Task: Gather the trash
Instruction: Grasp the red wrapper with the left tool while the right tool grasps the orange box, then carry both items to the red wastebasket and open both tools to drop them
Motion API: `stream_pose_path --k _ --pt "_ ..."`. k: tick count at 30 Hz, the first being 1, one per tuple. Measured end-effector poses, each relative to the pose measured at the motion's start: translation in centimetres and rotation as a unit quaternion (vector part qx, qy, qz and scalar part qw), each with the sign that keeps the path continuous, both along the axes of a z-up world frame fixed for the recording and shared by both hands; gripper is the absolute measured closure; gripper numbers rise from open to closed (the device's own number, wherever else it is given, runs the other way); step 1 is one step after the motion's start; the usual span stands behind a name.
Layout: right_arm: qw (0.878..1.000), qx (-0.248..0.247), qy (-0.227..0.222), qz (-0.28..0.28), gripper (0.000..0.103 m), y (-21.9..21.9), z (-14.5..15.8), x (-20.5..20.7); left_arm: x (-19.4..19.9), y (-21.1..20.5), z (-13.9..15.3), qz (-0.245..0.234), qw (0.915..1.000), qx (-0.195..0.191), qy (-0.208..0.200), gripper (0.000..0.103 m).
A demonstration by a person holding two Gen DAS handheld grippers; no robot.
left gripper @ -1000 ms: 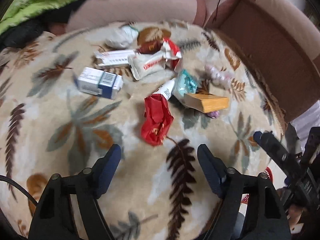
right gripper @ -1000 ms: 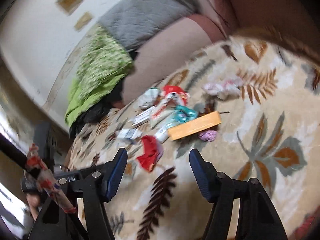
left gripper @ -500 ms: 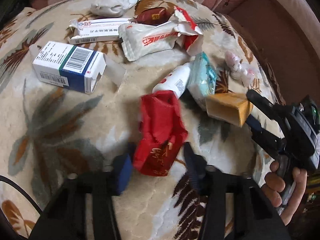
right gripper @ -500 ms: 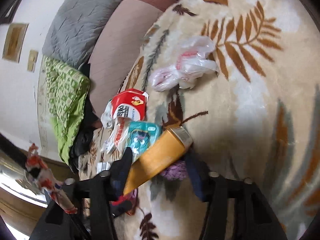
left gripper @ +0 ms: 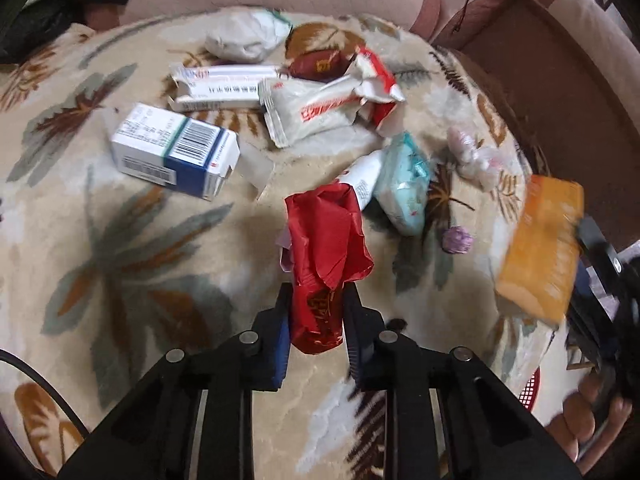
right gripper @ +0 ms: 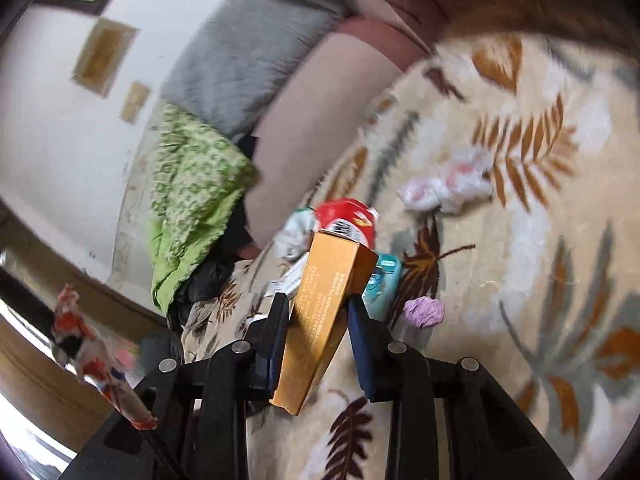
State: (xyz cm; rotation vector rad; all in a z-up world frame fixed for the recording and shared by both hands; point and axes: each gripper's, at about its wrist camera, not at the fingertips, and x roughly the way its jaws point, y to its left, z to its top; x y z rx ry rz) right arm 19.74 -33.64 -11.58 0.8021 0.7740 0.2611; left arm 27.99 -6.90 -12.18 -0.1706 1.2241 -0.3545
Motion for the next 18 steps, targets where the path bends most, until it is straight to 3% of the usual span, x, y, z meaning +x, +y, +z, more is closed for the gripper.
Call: stream_pose_path --k 5,9,18 --pt "0.999 -0.038 -0.031 0.009 0.071 1.6 3.4 -5.3 -4.5 0.9 3.0 0.023 0.9996 0.002 -0.016 0.081" --pt "0.997 -0.06 -0.045 0.01 0.071 2.3 5.3 -10.5 -11.0 -0.1 5.9 0.014 0.9966 0.021 -0.079 0.081" --pt "0.993 -0.101 -0.064 0.001 0.071 2.5 8.1 -19.9 -22.6 -1.5 8.4 -0.003 0.9927 0.007 -0.121 0.081"
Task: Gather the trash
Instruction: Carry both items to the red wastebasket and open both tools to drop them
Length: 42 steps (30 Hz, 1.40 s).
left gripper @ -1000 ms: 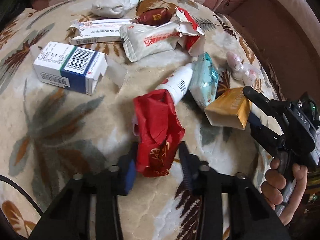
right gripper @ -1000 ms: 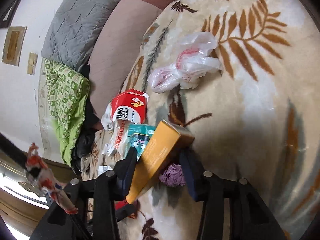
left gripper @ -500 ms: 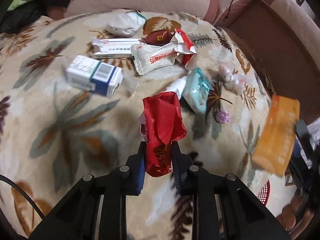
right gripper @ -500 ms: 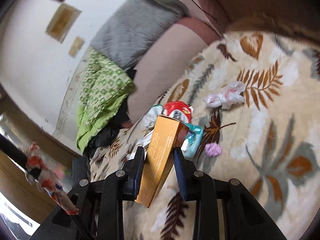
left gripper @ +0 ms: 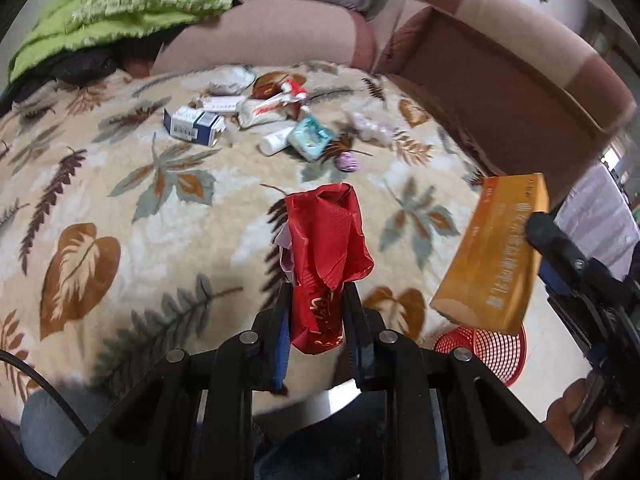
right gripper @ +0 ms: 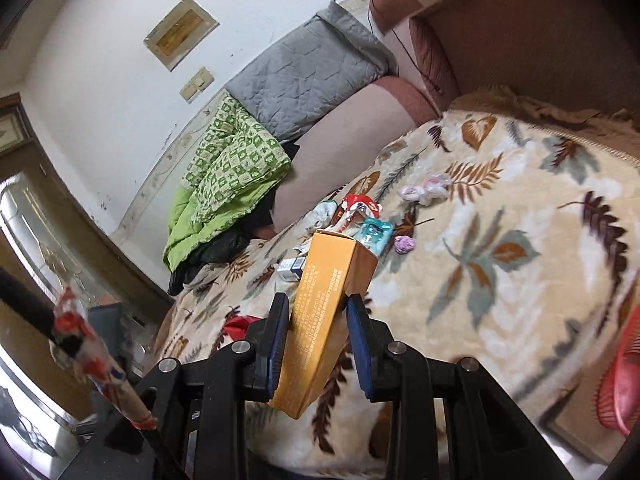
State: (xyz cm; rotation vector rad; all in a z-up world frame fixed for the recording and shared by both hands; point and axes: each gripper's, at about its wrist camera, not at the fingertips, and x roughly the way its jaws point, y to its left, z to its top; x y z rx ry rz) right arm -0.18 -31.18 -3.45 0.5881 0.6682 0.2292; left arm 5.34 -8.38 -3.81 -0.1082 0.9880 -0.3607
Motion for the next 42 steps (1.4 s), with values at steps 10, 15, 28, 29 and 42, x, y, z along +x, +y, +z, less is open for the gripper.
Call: stream_pose_path --k 10,15,28,29,42 --pt "0.998 -0.028 -0.02 -0.046 0.071 -2.4 2.7 -6.2 -5.6 -2.5 4.8 -0.041 0.9967 -0.007 -0.069 0.081" --pt "0.997 -0.035 -0.033 -0.058 0.071 -3.1 3.9 -7.8 -6.9 -3.5 5.8 -0.056 0.9953 -0.012 -0.078 0.081" --pt "0.985 -0.051 -0.037 -0.158 0.072 -10.9 4.6 -12.7 -8.3 -11.9 6.5 -0.157 0.9847 -0.031 -0.069 0.081" --pt "0.984 -0.051 -0.035 -0.165 0.072 -11.5 4.5 -13.0 -8.4 -13.0 6.4 -0.17 0.9827 -0.033 -0.066 0.081" --pt "0.954 -0.071 0.039 -0.288 0.072 -21.6 0.6 -18.1 -8.8 -27.8 0.6 -0.295 0.9549 -0.034 0.01 0.081"
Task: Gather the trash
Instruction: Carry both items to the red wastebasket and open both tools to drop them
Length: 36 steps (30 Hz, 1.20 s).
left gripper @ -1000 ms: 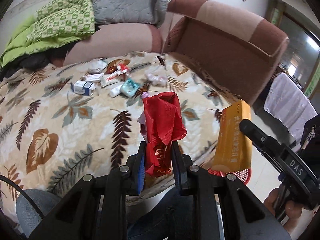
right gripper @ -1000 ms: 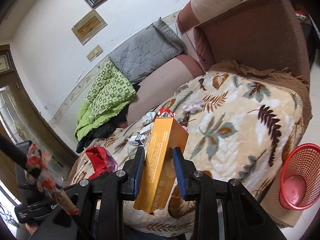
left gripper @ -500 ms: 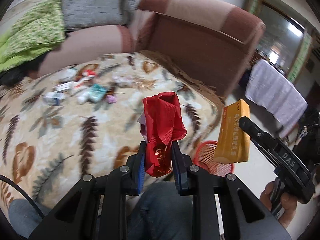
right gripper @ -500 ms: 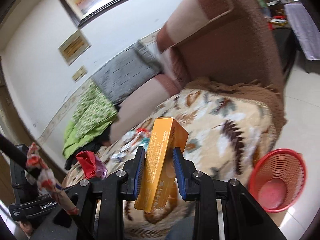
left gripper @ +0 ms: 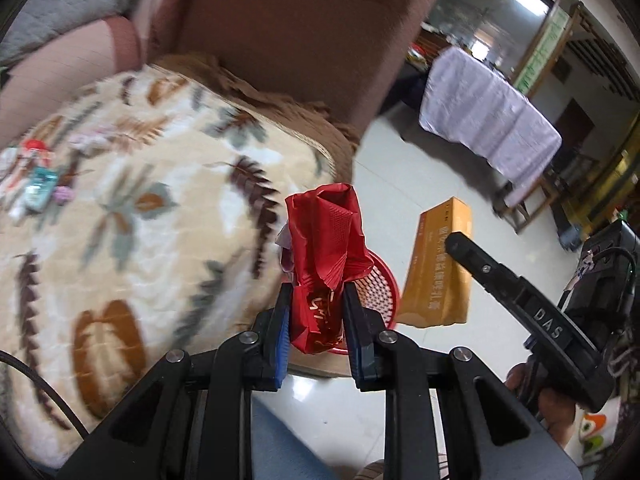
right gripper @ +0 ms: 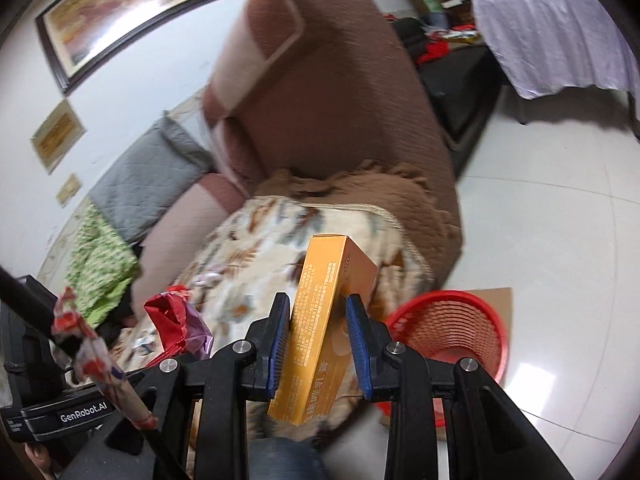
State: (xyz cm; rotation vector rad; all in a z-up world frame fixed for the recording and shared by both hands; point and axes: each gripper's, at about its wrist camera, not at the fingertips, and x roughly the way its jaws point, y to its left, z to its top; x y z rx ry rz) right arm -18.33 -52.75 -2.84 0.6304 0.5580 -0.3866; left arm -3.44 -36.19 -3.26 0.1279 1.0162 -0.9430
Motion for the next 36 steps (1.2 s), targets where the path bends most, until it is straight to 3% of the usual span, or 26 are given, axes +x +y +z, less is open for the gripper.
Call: stream_pose_path --k 9,21,23,24,26,31,34,36 --pt "0.998 0.038 0.037 -0.033 0.072 -4.2 -4.5 -0.2 0.1 -6.4 -4.7 -0.025 0.9988 0.041 0.003 0.081" --pt "0.995 0.056 0.054 -0.057 0.07 -6.4 -6.5 -0.5 0.9 -10.0 -8.2 -0.045 0.9966 0.063 0.029 0.08" --pt "0.995 0.058 0.059 -0.063 0.066 -6.5 -6.6 -0.6 1.0 -10.3 -8.7 -0.045 0.9962 0.067 0.032 0.07" --pt "0.994 0.061 0.058 -0.064 0.057 -6.6 -6.6 -0.7 1.0 -10.3 -8.8 -0.044 0.9961 0.068 0.035 0.067" --pt "0.995 0.06 0.054 -0.067 0.049 -6.5 -6.4 -0.9 1.0 -10.3 -8.9 -0.042 0.9963 0.064 0.038 0.058" --pt "0.995 0.056 0.044 -0.069 0.045 -6.3 -5.5 -1.1 0.4 -10.2 -8.0 -0.043 0.9973 0.055 0.021 0.05" --pt "0.995 0.052 0.039 -0.072 0.044 -6.1 -5.0 -1.2 0.0 -9.7 -6.9 -0.038 0.998 0.051 0.0 0.038" --pt "0.996 0.052 0.034 -0.072 0.043 -5.8 -4.5 -1.4 -0.2 -9.1 -6.1 -0.035 0.9984 0.044 -0.011 0.038"
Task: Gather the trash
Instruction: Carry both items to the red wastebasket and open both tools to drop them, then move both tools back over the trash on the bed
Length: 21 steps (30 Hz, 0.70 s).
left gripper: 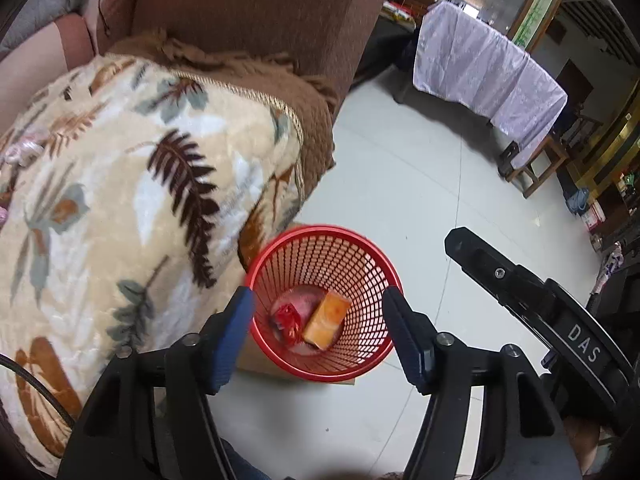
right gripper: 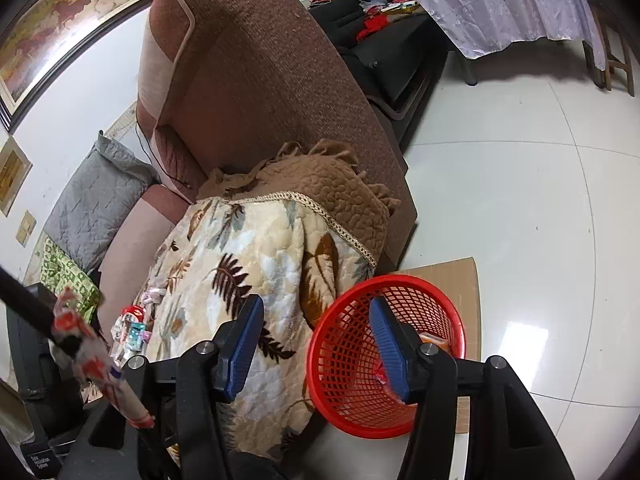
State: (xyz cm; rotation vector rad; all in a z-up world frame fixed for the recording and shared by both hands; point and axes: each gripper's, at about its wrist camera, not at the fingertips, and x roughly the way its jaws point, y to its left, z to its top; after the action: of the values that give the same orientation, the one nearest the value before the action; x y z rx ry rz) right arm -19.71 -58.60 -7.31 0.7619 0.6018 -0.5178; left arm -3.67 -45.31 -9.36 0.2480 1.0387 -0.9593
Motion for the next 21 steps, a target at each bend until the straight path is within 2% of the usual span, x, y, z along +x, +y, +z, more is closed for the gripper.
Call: stream_pose_path --k 4,12,16,21 --pt "1.0 -0.009 -0.012 0.0 0.04 0.9 1.6 -0.1 -0.2 1.5 1.7 0.008 0.9998 -0.011 -0.014 0.038" --pt "0.997 -0.039 -0.049 0.036 0.025 5.2 5.6 1.2 -0.6 7.8 6.4 0.049 0.9966 -0.041 -0.052 0.037" --pt "0.993 -0.064 -0.065 0.076 0.02 9.1 7.7 2.7 -0.5 13.1 8.7 0.088 0.9918 -0.061 -0.071 0.034" --pt "0.983 -0.105 -0.065 0.138 0.016 15.3 9.5 5.8 0.2 21.0 10.7 0.156 0.981 -0.075 -0.088 0.03"
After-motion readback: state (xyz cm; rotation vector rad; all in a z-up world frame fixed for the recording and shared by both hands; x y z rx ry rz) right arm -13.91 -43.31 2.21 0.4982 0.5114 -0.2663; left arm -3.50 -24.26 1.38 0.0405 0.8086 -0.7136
